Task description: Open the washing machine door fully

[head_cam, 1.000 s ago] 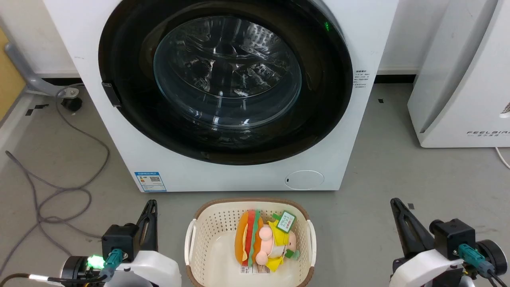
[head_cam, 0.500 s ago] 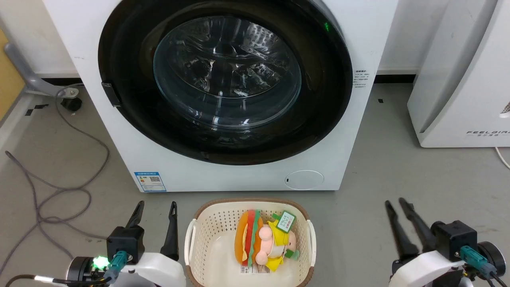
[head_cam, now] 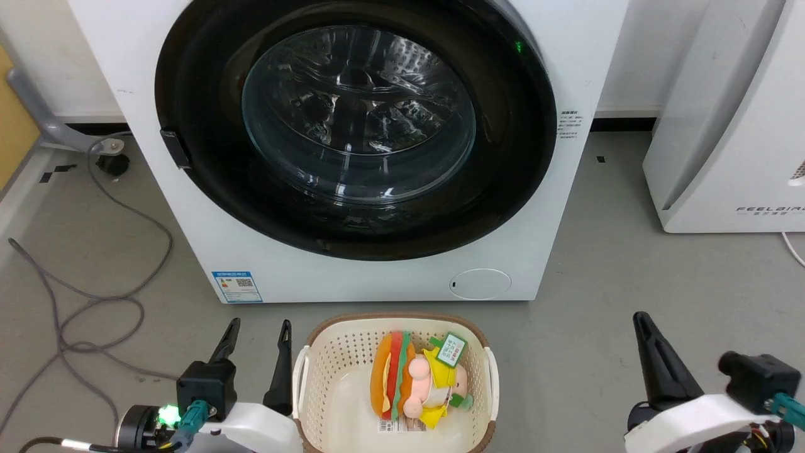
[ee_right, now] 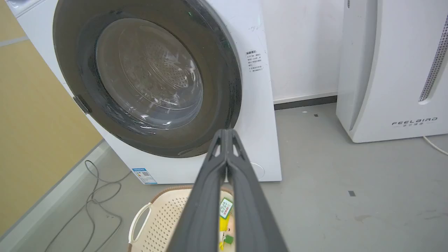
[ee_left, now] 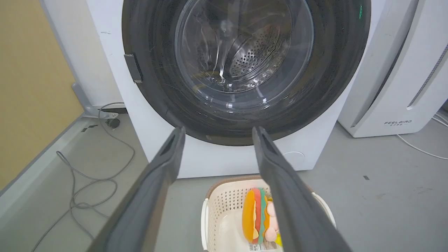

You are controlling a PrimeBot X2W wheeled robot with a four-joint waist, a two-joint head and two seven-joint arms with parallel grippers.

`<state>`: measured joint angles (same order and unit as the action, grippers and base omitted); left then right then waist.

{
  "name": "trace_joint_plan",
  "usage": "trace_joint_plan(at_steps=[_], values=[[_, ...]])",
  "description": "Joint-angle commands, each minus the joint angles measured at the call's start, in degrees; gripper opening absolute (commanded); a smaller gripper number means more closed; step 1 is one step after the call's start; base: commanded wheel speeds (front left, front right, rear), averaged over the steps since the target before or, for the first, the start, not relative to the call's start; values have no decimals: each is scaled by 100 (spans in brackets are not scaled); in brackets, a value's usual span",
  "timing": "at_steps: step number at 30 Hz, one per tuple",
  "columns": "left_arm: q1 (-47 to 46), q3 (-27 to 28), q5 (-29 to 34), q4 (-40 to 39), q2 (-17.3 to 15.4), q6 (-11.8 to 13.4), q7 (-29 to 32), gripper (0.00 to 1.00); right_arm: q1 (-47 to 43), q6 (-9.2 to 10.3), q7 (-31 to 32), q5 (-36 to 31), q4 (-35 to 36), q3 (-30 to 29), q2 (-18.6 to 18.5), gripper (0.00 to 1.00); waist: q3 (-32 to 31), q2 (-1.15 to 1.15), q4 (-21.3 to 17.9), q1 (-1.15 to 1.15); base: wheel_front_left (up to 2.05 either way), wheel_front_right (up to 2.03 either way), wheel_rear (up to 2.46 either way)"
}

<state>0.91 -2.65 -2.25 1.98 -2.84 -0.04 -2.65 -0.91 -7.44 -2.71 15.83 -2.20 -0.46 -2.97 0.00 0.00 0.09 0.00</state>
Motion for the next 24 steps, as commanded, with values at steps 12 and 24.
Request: trace_joint_plan(at_steps=[12,24], values=[[-112,-128,-162,83,-2,-28,-197,100,194,-2,-192,2362,-295,-154,4,0,1,0,11,0,0,0,0],[-194,-236,-257,80,-2,-44,-340,100,876,-2,-336,3800,-742,-270,-199,0,91,0,41,0,0,0,0]])
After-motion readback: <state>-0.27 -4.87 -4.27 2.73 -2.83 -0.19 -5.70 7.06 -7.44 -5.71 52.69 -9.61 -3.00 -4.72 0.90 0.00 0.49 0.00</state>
